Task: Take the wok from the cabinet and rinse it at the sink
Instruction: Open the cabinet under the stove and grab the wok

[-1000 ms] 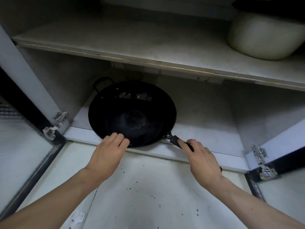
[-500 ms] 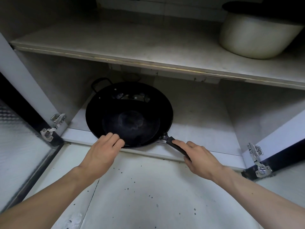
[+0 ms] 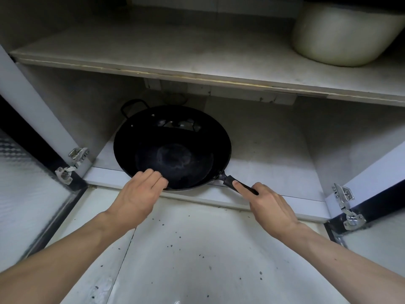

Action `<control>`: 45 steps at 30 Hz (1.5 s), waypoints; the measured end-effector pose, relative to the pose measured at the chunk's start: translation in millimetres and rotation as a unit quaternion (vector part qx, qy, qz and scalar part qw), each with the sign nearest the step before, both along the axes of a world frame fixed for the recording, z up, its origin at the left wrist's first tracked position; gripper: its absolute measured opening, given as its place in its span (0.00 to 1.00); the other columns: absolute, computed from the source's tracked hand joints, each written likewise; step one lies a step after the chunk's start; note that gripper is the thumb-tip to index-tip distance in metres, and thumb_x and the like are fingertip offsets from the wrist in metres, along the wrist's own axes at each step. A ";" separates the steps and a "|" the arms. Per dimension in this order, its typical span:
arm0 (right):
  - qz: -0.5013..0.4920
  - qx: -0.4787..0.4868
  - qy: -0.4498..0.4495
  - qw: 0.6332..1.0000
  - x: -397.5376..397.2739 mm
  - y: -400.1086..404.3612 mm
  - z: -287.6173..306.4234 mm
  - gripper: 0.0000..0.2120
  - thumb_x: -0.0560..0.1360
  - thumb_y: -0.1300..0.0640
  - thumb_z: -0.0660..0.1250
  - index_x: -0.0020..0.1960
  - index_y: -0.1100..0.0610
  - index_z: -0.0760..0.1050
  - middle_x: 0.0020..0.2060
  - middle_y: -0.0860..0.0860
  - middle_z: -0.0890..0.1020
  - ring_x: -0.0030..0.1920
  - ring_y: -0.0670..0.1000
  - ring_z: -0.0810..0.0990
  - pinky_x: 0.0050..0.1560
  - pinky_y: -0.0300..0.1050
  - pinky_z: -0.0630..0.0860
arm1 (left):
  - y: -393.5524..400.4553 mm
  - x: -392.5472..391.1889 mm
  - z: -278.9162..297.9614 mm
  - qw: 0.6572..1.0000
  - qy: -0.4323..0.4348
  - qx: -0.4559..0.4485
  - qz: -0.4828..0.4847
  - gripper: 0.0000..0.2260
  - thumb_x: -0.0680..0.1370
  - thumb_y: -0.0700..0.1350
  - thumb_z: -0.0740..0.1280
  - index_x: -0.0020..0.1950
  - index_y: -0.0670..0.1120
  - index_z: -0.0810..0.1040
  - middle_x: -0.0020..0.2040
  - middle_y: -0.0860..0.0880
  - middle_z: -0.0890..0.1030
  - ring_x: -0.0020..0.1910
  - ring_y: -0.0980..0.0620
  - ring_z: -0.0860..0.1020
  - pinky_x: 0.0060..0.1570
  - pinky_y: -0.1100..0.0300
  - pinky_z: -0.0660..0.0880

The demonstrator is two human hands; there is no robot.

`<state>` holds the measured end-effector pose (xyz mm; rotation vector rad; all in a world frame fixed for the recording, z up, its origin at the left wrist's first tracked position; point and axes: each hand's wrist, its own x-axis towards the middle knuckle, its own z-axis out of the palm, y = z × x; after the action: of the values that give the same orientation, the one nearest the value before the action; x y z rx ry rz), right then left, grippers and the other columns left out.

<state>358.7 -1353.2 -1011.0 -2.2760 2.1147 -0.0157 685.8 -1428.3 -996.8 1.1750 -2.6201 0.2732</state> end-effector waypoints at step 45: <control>0.138 0.159 -0.023 0.977 7.5 238.6 541.3 0.40 0.76 0.65 0.61 0.75 0.34 0.46 0.47 0.49 0.70 0.47 0.53 0.73 0.44 0.49 0.77 | 342.2 13.9 523.4 0.975 0.009 0.173 0.137 0.16 0.61 0.27 0.71 0.44 0.42 0.76 0.39 0.47 0.74 0.37 0.45 0.71 0.34 0.52 0.71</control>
<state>366.2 -1114.6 -469.7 -2.3194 1.6216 0.2550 699.6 -1086.2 -473.4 1.6453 -2.5534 -0.1541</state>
